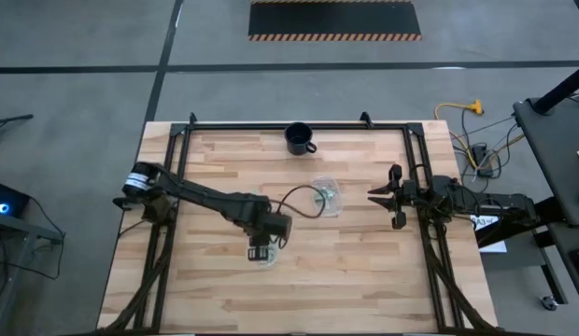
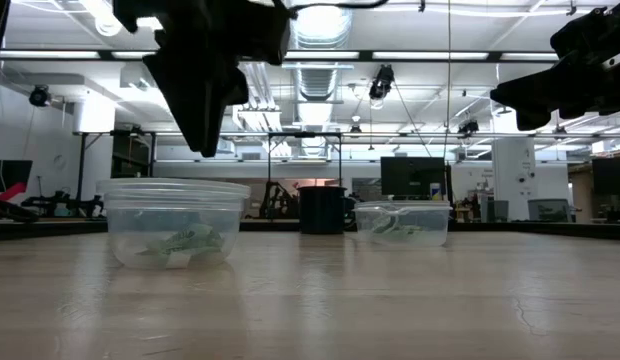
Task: Pick and place items into bin
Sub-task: Put the white stevia packet into the left transparent bin
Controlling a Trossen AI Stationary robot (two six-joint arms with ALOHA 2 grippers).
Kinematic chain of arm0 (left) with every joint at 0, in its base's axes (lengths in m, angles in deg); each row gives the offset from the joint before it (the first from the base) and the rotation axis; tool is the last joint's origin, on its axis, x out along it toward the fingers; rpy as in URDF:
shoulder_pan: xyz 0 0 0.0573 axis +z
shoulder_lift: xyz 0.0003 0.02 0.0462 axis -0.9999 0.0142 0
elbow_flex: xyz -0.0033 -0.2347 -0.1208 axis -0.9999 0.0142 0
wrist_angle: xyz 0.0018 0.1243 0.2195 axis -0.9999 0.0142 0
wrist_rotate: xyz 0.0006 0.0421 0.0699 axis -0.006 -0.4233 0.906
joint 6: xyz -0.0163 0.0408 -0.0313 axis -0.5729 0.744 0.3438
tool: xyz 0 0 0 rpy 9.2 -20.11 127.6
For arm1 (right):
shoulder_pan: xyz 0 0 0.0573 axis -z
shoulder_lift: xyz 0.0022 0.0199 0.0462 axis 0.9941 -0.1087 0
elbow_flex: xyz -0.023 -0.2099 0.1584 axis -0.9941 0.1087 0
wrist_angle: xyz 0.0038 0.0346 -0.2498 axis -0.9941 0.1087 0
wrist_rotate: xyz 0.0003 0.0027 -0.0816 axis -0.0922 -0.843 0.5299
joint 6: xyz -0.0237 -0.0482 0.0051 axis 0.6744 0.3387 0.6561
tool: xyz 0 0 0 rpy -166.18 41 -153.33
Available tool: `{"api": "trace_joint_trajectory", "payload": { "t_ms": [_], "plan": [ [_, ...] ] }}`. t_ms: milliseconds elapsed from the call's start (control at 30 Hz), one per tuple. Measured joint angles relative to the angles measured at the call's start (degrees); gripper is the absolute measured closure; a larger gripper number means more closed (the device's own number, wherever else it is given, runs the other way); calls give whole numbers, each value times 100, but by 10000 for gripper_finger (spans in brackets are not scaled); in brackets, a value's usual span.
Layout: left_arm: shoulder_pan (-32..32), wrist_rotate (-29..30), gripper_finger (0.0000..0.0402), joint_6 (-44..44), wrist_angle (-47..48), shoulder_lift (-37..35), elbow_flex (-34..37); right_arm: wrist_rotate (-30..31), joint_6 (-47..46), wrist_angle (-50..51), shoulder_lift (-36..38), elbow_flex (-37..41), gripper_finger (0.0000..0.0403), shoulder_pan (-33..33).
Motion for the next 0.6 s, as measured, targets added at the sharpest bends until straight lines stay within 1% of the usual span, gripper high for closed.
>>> {"api": "trace_joint_trajectory", "payload": {
  "t_ms": [333, 600],
  "plan": [
    [920, 111, 283, 562, 116, 4, 186, 0, 4, 0, 0, 0, 330, 0],
    [1651, 160, 283, 838, 51, -84, 805, 0, 6, 2, 0, 0, 330, 0]
  ]
}}
